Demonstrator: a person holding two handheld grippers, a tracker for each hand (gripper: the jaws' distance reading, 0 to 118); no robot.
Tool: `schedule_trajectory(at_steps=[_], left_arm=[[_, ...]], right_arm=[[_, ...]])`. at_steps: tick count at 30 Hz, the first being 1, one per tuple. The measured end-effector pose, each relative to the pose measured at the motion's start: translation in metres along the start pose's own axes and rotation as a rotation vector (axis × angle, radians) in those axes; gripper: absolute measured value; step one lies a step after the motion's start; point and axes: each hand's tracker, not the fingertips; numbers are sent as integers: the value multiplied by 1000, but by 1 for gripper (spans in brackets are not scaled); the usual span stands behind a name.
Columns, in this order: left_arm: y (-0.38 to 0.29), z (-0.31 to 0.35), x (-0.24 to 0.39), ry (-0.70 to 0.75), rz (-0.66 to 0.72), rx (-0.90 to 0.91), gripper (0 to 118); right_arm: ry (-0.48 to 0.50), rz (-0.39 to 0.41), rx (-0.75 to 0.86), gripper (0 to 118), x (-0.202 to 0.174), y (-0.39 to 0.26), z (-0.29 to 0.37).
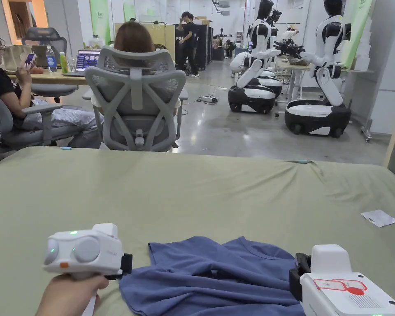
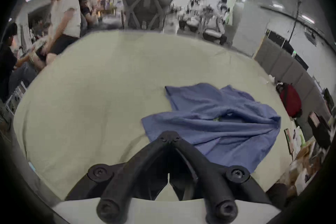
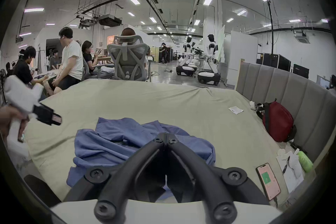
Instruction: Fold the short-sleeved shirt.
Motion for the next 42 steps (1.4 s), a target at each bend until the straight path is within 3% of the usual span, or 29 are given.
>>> schedule_trajectory(at_steps=[4, 6, 7, 8, 9, 10, 12, 15, 16, 17, 19, 20, 25, 30, 34, 35, 36, 38, 39, 42], left_arm=[[18, -48, 2, 125, -86, -129, 0], [23, -57, 2, 99, -46, -126, 5], [25, -62, 3, 94, -33, -126, 29], [26, -69, 5, 99, -34, -129, 74], [26, -76, 8, 112, -47, -139, 98], [23, -79, 9, 131, -66, -145, 106], [22, -93, 10, 141, -62, -141, 94], [15, -107, 12, 141, -52, -162, 88], [12, -111, 13, 150, -63, -179, 77], [9, -115, 14, 161, -81, -209, 50], [4, -112, 14, 182, -96, -189, 34], [6, -107, 12, 175, -56, -166, 4], [6, -83, 9, 100, -33, -99, 0], [6, -55, 9, 62, -32, -20, 0], [5, -45, 15, 64, -57, -3, 0], [5, -44, 16, 65, -59, -3, 0], [4, -44, 16, 63, -59, -4, 0], [5, -45, 16, 65, -58, -9, 0], [4, -45, 17, 66, -58, -10, 0], [7, -51, 15, 70, -61, -20, 0]], right_arm=[[-10, -8, -10, 0, 6, -2, -5], [-16, -10, -15, 0, 9, -3, -9], [-18, -10, -18, 0, 10, -3, -10], [-20, -10, -20, 0, 11, -4, -13], [-21, -9, -23, 0, 11, -5, -14], [-21, -7, -27, 0, 12, -5, -16], [-24, -5, -31, 0, 13, -6, -18], [-28, -3, -37, 0, 16, -7, -19], [-30, -1, -39, 0, 18, -8, -19], [-33, 2, -43, 0, 20, -8, -20], [-41, 2, -50, 0, 25, -9, -22], [-44, -4, -53, 0, 28, -9, -22], [-45, -26, -95, 0, 53, 5, -40], [-67, -132, -260, 0, 113, 39, -102], [24, -202, -392, 0, 154, 35, -161], [25, -237, -421, 5, 161, 30, -172], [13, -269, -453, 25, 166, 23, -179], [26, -330, -516, 105, 173, 8, -191], [50, -359, -504, 111, 174, 1, -192], [43, -396, -560, 102, 172, -19, -199]])
